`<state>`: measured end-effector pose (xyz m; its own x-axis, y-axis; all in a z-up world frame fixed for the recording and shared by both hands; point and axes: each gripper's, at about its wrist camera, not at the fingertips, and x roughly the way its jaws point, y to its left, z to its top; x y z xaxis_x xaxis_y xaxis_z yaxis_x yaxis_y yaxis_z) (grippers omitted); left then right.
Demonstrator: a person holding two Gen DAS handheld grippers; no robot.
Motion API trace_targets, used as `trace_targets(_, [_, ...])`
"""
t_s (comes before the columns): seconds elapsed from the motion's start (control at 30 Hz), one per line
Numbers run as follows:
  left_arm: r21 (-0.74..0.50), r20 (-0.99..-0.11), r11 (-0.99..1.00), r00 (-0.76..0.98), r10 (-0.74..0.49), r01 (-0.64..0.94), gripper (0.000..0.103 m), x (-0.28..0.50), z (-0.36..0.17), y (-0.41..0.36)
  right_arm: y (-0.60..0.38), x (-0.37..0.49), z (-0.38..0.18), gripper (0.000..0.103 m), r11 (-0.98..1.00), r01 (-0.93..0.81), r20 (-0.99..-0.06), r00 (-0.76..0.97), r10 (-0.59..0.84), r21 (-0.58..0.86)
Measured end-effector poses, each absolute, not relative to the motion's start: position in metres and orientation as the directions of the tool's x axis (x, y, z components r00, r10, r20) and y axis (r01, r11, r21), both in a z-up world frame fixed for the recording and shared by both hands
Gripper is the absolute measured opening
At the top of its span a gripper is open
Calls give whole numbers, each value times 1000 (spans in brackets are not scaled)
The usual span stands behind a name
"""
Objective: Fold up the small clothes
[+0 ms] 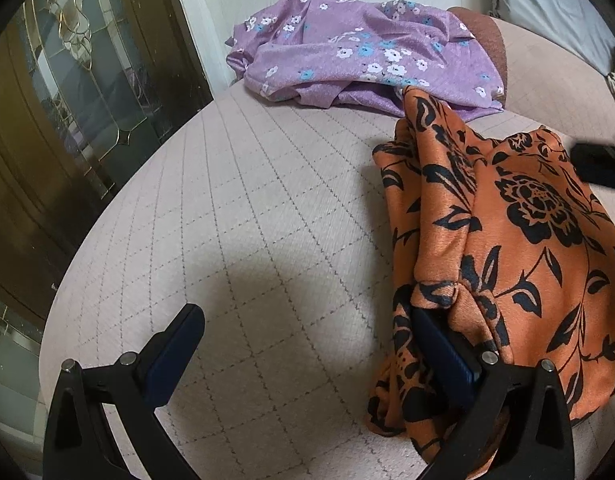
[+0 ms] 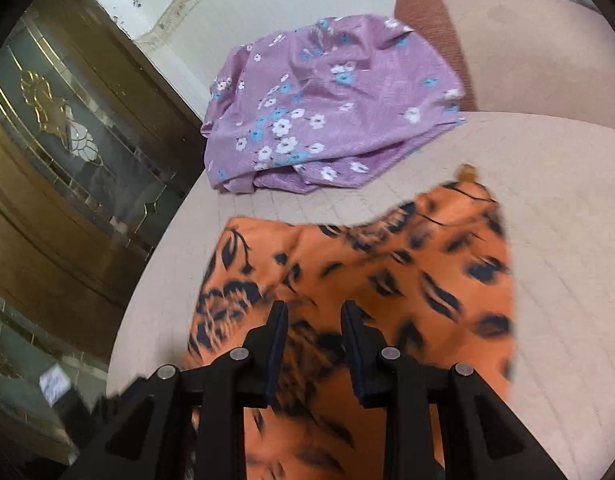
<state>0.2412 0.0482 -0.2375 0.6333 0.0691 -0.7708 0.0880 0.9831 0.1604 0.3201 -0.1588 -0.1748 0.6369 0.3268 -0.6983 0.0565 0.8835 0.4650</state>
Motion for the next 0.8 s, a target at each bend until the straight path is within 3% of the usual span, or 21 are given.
trace_targets(0.27, [182,-755,980,650,84,84,103,238,-236,45,-162,279,-203,31,930,54,-778,567,271,364])
trace_targets(0.8, [181,-744,979,664,72,97,103,236,-232,43,-164,276,-215,32,924,47,-747,605,276,379])
